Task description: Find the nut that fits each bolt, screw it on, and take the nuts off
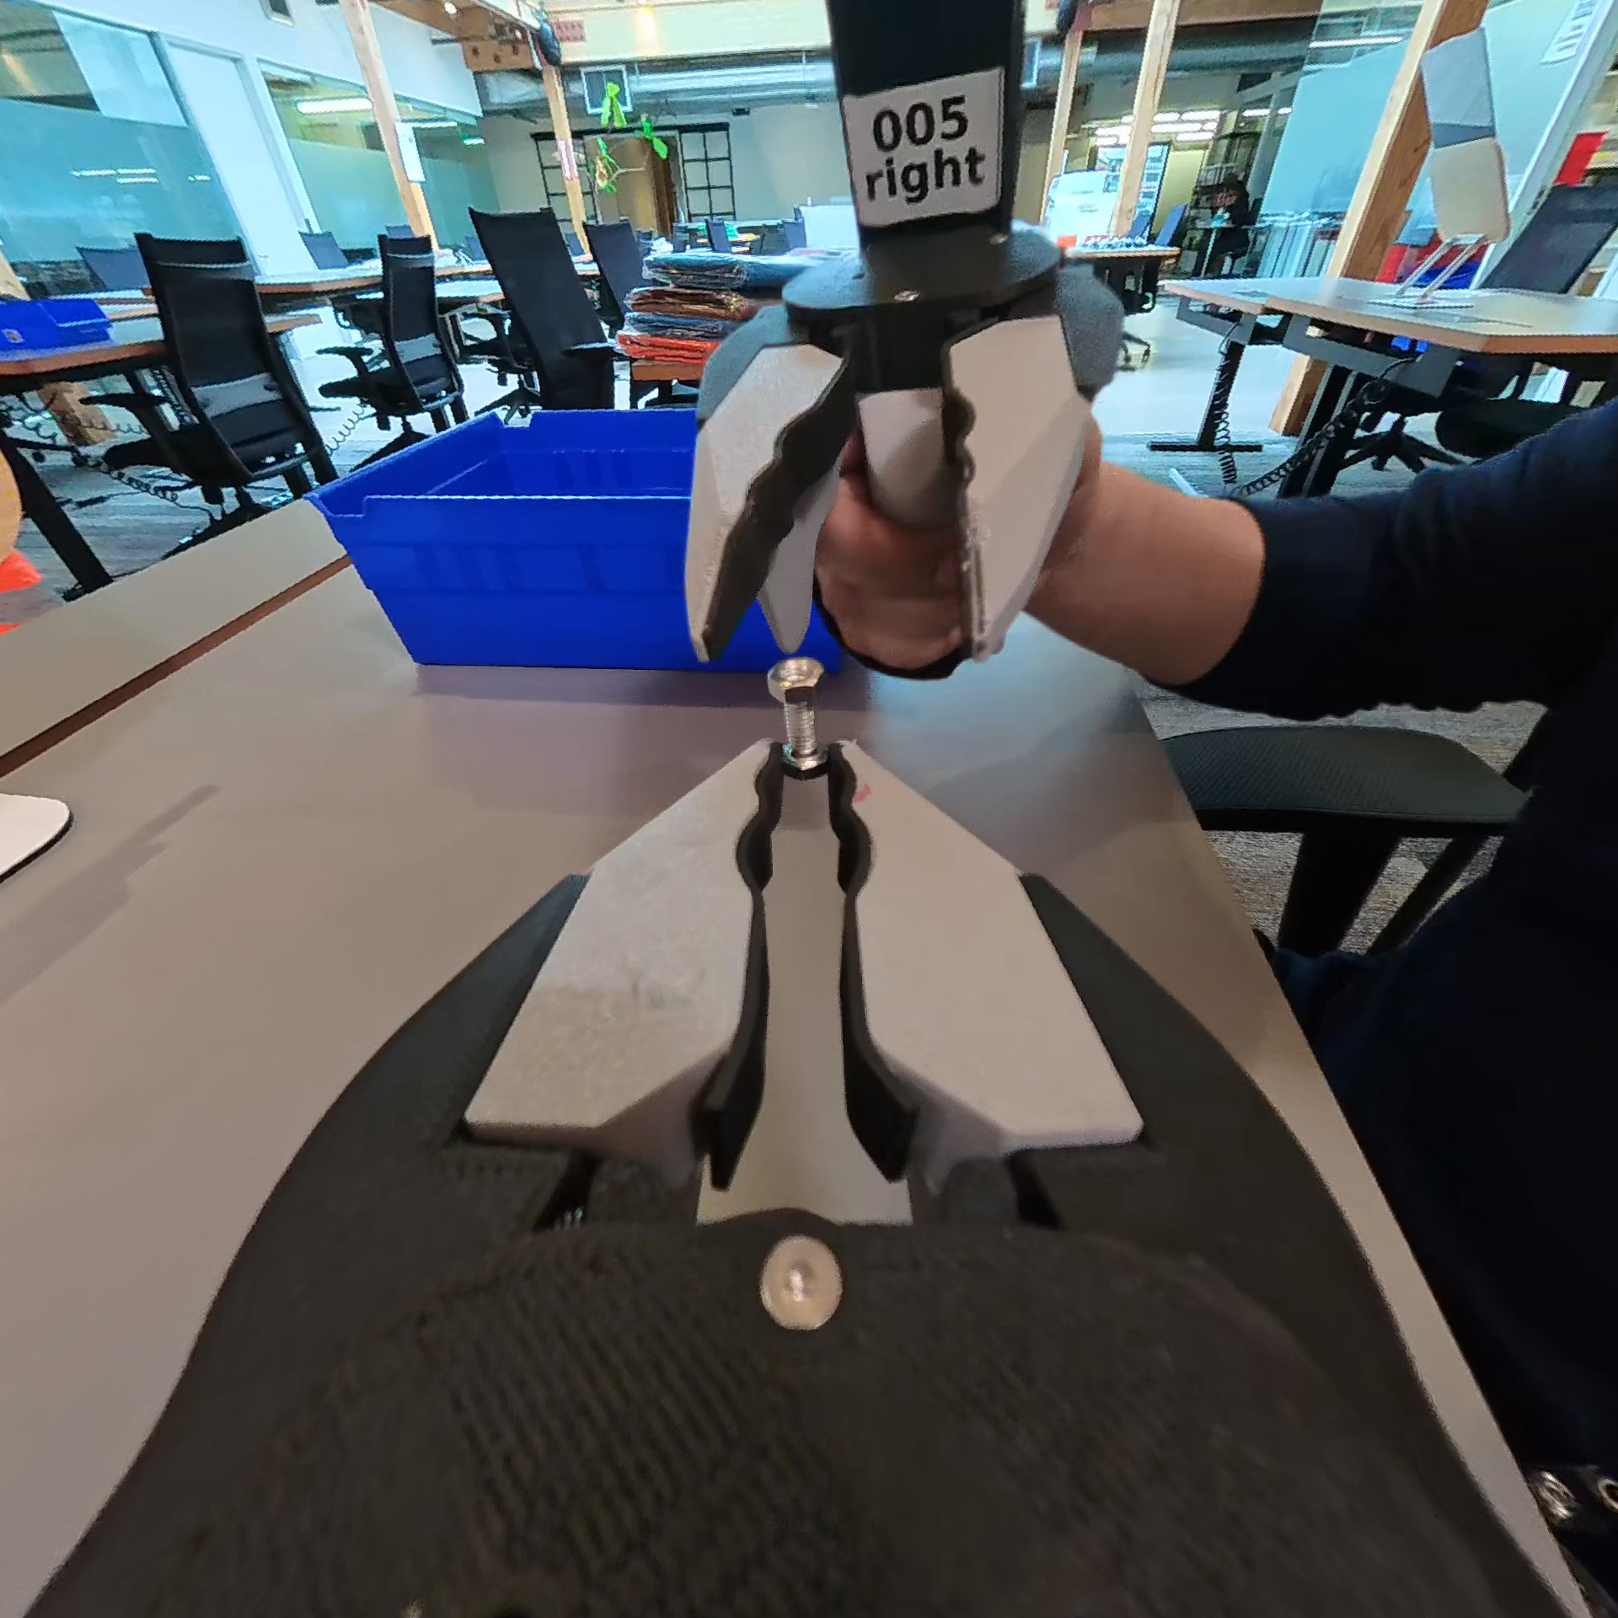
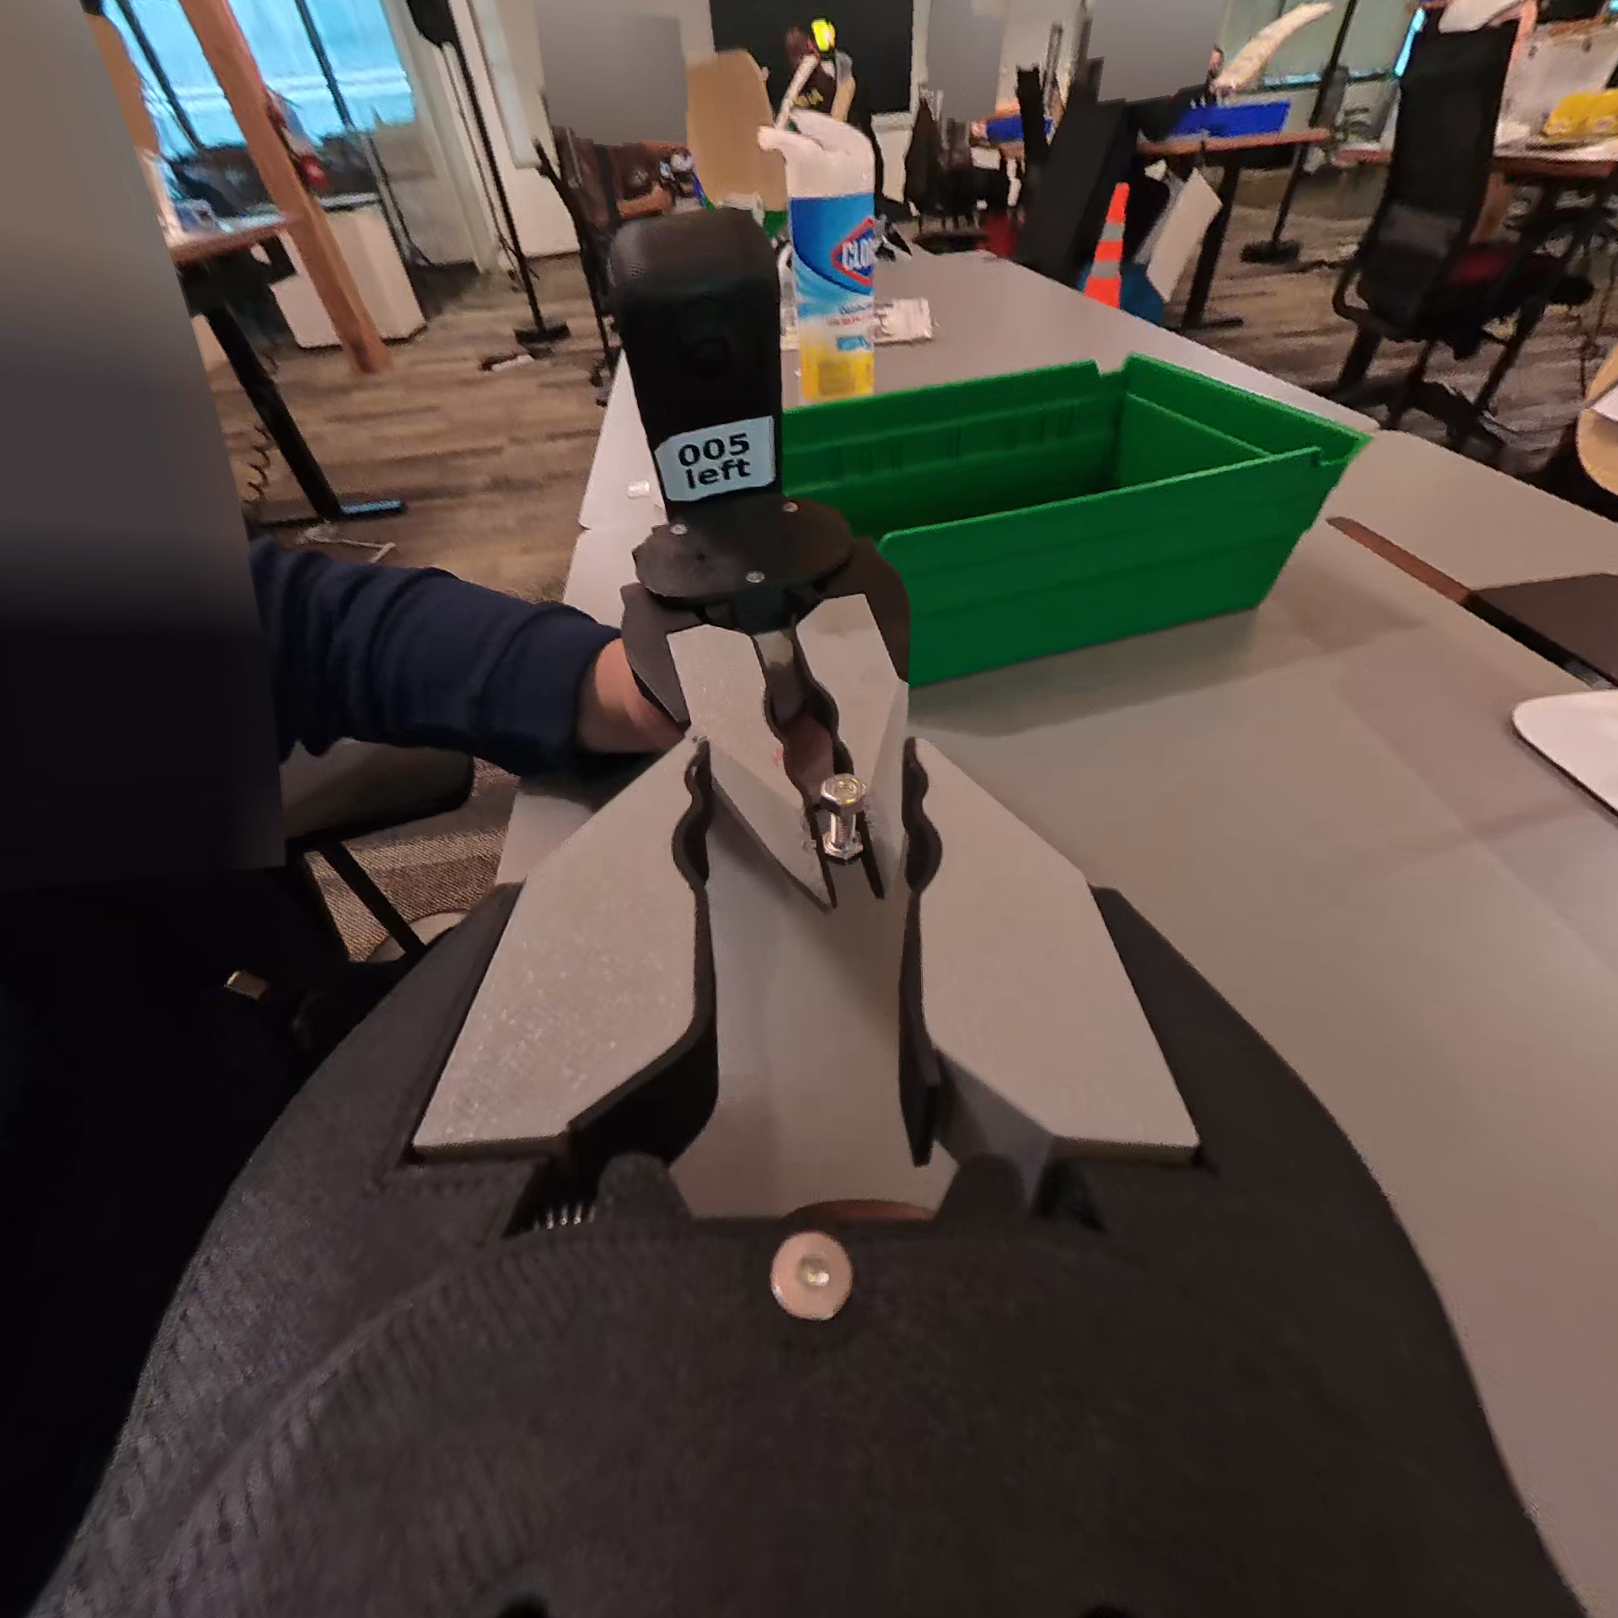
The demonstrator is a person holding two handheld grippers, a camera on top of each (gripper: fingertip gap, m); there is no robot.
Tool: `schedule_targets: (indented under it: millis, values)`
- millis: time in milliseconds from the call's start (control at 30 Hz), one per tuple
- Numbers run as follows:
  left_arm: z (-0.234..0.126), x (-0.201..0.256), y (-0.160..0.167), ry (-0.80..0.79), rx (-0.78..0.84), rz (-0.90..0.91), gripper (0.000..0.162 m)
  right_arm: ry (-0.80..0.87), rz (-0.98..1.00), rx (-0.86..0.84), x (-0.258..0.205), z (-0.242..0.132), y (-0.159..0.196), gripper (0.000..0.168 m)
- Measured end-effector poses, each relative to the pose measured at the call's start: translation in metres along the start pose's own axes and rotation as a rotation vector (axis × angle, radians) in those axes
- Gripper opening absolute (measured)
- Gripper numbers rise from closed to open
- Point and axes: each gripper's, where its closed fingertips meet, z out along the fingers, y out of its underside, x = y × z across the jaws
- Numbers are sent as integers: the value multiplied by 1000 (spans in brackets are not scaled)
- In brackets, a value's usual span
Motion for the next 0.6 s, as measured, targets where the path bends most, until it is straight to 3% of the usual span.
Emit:
schedule_targets:
  millis: [600]
  values:
    - [0, 5, -4, 21, 18, 1, 8, -43, -16, 30, -8, 15, 6, 39]
